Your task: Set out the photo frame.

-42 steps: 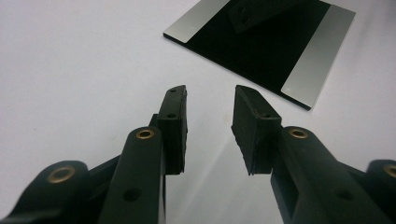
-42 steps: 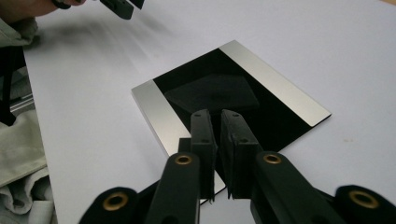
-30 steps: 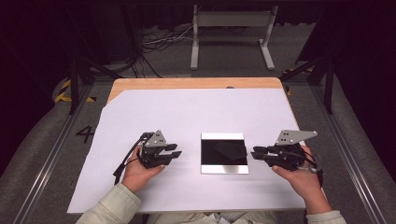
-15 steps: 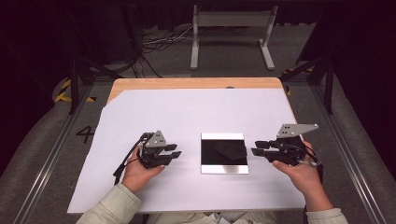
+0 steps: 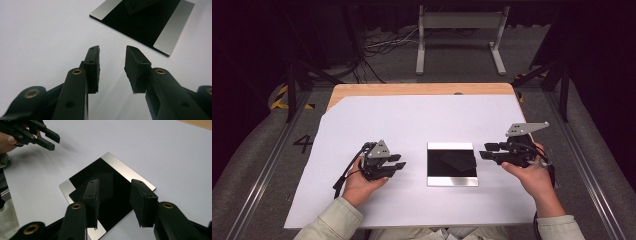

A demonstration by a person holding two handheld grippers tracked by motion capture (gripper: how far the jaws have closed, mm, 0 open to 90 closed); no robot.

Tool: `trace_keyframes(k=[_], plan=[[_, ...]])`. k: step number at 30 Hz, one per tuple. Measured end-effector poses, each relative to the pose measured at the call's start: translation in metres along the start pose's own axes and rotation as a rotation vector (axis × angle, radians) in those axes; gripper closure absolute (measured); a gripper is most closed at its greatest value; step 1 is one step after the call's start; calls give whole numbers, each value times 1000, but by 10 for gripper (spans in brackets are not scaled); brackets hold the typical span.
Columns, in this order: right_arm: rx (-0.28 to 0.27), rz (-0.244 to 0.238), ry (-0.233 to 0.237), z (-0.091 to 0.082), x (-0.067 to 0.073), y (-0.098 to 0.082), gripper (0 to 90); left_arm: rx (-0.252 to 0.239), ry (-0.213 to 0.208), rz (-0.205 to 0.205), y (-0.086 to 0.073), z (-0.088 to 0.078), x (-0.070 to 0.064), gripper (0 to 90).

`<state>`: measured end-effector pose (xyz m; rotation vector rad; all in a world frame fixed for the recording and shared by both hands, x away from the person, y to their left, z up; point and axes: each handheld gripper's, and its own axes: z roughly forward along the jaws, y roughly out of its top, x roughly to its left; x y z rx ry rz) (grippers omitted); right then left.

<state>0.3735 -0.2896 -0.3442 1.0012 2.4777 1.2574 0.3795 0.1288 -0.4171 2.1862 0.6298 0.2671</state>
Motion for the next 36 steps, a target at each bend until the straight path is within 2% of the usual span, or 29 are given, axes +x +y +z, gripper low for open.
trace_keyframes(k=[2,9,12,15,19,22,24,28,29,32,33,36], plan=[[-3,8,1,3,-2,3,564,1,-3,-2,0,1,1,654],[18,21,12,9,-6,10,562,3,1,-2,0,0,1,654],[49,26,12,13,-8,15,541,7,2,2,0,1,0,654],[45,52,21,13,-12,18,533,4,3,1,0,0,0,653],[55,82,26,18,-19,18,570,4,3,1,0,0,0,653],[75,87,27,23,-21,17,591,6,3,2,0,1,0,653],[99,108,33,26,-24,17,611,6,2,0,0,1,0,653],[132,182,65,28,-27,20,662,8,4,-2,0,1,1,649],[132,182,65,28,-27,20,662,8,4,-2,0,1,1,648],[145,248,89,31,-29,20,648,10,5,-1,-1,1,1,648],[151,284,98,33,-31,19,637,10,4,-1,-1,1,0,647],[161,319,112,35,-32,17,635,11,4,-2,-1,1,0,647]])
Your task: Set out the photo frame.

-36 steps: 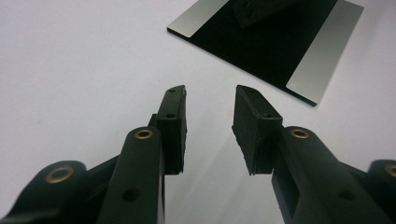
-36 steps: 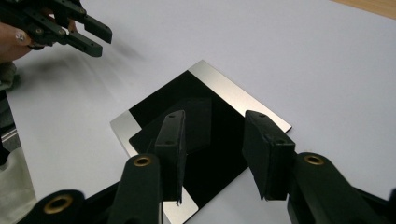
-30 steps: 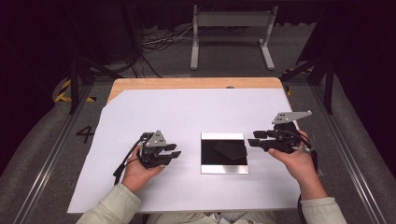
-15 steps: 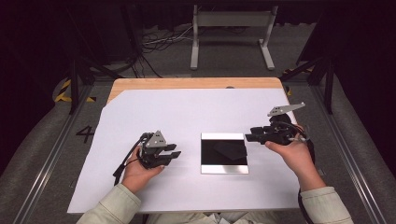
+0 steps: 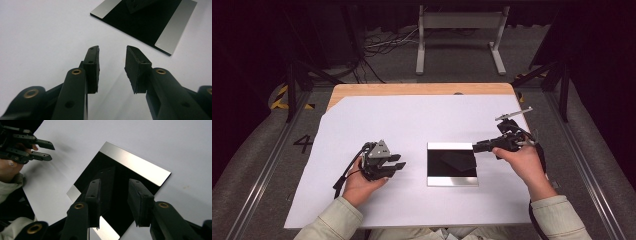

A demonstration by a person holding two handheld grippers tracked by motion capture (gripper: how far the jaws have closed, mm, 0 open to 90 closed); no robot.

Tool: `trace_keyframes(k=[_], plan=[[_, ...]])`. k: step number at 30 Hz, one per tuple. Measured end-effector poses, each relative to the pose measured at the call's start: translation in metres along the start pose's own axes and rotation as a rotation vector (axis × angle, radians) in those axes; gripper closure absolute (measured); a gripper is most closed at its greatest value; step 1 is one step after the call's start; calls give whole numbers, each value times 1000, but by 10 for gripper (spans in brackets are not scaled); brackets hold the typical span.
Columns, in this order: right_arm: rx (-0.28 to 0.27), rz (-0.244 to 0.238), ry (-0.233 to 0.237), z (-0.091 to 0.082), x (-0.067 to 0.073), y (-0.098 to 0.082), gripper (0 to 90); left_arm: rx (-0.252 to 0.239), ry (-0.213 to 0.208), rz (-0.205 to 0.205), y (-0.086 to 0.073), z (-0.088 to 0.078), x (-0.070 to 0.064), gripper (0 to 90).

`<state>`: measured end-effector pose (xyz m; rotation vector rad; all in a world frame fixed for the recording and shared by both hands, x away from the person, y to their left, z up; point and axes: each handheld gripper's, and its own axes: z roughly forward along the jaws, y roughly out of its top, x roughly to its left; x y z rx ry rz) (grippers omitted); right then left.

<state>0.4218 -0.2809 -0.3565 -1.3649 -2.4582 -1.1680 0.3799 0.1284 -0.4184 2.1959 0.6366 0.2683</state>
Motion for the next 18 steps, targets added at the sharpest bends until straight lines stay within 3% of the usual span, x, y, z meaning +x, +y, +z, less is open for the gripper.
trace_keyframes(k=[3,13,18], plan=[[21,45,18,4,-1,-1,634,1,0,2,0,0,0,648],[45,82,24,12,-1,-3,618,2,0,0,0,0,0,648],[59,160,39,16,-6,-5,550,3,-1,2,0,0,0,647]])
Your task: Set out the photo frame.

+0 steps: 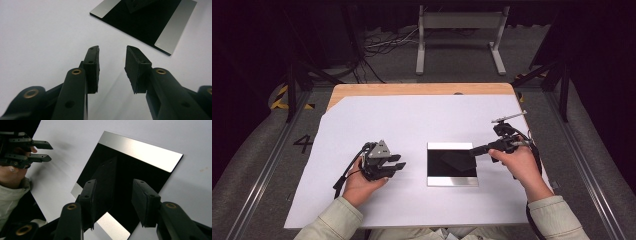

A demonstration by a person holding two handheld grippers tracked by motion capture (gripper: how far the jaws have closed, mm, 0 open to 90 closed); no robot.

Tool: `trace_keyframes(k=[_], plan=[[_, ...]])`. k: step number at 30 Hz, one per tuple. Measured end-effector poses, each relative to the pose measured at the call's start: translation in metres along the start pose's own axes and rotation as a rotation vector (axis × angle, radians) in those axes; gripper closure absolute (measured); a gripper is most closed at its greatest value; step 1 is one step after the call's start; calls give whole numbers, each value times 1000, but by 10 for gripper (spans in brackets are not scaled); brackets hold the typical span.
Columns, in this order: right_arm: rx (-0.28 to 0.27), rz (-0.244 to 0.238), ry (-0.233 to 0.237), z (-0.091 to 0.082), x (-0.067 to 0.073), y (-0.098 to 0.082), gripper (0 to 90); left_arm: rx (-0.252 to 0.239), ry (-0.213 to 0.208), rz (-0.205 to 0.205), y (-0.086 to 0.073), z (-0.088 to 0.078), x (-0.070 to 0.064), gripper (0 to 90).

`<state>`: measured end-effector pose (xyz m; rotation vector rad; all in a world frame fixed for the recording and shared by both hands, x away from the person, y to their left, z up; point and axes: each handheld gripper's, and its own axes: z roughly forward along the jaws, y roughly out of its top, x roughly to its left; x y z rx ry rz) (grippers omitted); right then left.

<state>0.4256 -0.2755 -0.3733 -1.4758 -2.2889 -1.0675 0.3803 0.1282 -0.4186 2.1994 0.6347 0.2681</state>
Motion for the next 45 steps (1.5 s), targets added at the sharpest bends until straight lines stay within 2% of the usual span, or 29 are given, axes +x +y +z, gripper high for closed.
trace_keyframes(k=[2,7,12,22,29,39,45], plan=[[15,25,15,2,0,0,528,0,1,-1,0,0,0,647],[36,46,49,9,3,-1,489,0,1,-4,0,0,0,647],[55,71,61,14,3,-2,469,-1,0,-4,0,0,0,648],[90,79,101,25,4,-5,461,0,1,-1,0,0,-1,648],[124,86,129,29,4,-6,532,1,0,1,0,0,0,648],[129,107,138,28,4,-6,578,2,0,1,0,0,0,648],[123,88,138,23,8,-6,647,3,1,1,0,0,0,648]])
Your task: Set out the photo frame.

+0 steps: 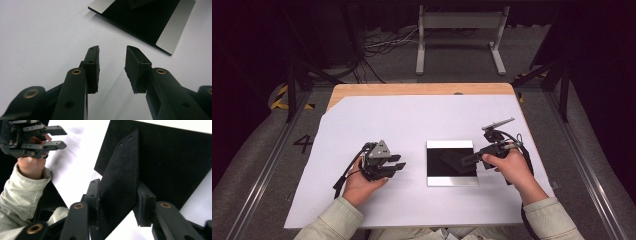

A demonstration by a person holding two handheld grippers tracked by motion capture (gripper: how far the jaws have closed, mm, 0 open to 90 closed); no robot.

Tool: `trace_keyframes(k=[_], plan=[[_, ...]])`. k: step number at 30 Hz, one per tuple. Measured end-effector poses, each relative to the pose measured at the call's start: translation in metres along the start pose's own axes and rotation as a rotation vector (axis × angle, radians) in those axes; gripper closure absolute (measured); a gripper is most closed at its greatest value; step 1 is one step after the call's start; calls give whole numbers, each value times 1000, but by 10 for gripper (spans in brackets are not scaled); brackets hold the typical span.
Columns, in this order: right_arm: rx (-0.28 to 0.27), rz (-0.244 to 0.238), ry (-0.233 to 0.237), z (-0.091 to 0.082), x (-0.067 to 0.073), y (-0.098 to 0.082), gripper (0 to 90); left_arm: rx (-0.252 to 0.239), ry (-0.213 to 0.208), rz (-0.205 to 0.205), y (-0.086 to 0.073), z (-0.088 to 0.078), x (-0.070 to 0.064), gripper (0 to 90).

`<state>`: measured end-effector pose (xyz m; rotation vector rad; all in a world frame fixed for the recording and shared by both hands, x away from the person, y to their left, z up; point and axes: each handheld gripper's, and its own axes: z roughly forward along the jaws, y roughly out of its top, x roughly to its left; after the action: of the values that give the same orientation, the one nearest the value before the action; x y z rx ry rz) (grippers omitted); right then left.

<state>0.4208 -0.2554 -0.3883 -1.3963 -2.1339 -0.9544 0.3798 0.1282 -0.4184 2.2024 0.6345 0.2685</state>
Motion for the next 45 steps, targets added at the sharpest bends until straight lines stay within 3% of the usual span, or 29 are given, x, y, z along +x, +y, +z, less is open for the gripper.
trace_keyframes(k=[11,18,20,27,31,37,45], plan=[[-4,-69,-2,-7,17,-4,751,0,1,1,0,0,0,648],[-27,-116,49,-9,28,-6,847,-2,2,1,0,-1,0,648],[-41,-156,73,-9,36,-7,876,-3,4,2,0,-1,0,648],[-74,-222,44,-8,53,-9,879,-11,9,-1,0,-2,1,649],[-112,-262,4,-8,63,-10,881,-14,11,-1,0,-3,0,650],[-171,-280,-15,-9,64,-8,881,-16,10,-2,0,-3,1,650],[-284,-356,-50,-8,63,-8,880,-16,10,-2,0,-3,1,650]])
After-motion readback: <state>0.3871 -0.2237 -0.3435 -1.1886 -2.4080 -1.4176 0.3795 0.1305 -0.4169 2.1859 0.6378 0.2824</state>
